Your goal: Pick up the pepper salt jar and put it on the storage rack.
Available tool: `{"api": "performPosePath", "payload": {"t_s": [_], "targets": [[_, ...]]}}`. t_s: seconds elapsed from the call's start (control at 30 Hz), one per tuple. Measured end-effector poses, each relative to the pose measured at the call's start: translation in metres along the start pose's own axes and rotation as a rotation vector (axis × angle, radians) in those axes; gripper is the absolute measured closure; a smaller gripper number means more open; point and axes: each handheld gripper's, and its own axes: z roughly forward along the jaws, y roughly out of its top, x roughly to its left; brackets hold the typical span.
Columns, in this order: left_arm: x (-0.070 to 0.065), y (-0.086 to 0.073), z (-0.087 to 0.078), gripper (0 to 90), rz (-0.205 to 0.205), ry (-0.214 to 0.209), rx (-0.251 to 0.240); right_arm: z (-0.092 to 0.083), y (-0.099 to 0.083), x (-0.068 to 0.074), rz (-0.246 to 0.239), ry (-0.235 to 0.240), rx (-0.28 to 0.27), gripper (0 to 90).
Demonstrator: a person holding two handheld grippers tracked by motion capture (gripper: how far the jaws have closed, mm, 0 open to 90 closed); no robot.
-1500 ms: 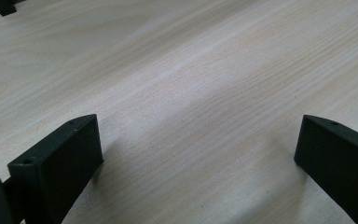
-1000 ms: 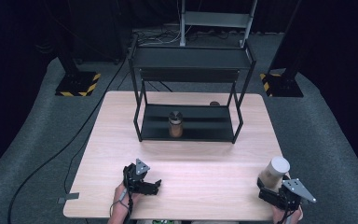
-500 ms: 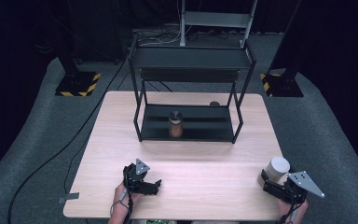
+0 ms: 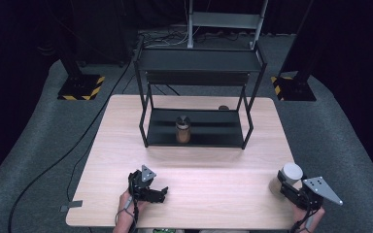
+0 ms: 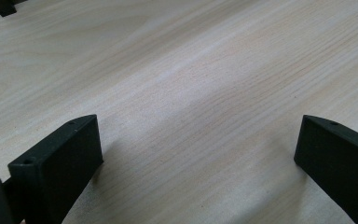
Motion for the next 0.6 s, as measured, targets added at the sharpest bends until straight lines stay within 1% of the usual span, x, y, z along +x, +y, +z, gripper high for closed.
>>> {"api": "performPosePath", "payload": {"t_s": [0.27, 0.5, 0.6], "targets": [[0.000, 0.000, 0.000, 0.4, 0.000, 0.000, 0.000, -0.001, 0.000, -0.002, 0.000, 0.014, -0.003, 33.4], [0.000, 0.000, 0.000, 0.4, -0.001, 0.000, 0.000, -0.001, 0.006, -0.006, 0.012, 0.036, 0.013, 33.4], [0.000, 0.000, 0.000, 0.4, -0.002, 0.000, 0.000, -0.001, 0.010, -0.005, 0.007, 0.044, 0.019, 33.4]]}}
